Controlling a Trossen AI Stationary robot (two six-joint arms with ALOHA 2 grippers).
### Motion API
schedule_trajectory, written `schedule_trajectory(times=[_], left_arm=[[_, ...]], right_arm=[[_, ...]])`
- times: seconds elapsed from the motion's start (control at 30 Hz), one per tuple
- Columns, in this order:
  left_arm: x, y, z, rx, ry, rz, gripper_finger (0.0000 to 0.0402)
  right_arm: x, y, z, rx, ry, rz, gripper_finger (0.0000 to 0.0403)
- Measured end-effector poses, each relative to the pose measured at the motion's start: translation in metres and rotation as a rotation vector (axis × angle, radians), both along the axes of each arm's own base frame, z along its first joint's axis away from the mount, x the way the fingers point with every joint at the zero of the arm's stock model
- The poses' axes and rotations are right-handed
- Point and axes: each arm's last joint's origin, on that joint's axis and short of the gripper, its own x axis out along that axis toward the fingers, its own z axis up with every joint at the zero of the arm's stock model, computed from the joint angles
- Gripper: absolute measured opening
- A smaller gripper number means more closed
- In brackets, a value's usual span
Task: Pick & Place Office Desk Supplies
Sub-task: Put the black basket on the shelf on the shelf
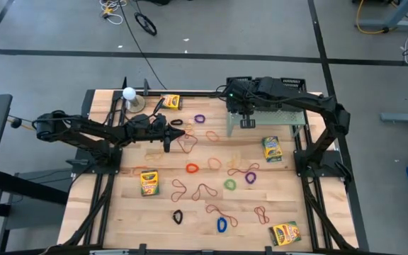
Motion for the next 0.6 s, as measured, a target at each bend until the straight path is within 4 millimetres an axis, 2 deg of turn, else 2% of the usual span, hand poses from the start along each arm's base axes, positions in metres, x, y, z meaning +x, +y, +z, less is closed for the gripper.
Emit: schedule_trajectory(times=[0.43, 0.6], left_arm=[[0.0, -0.0002, 0.0, -0.017, -0.004, -0.003, 0.0009], [0.0001, -0.0003, 0.0001, -0.022, -0.006, -0.005, 0.0009]], right_arm=[[-0.0038, -0.0006, -0.0003, -0.05, 0.054, -0.023, 0.0063], [-0.0058, -0.0003, -0.0006, -0.051, 0.056, -0.081, 0.0086]])
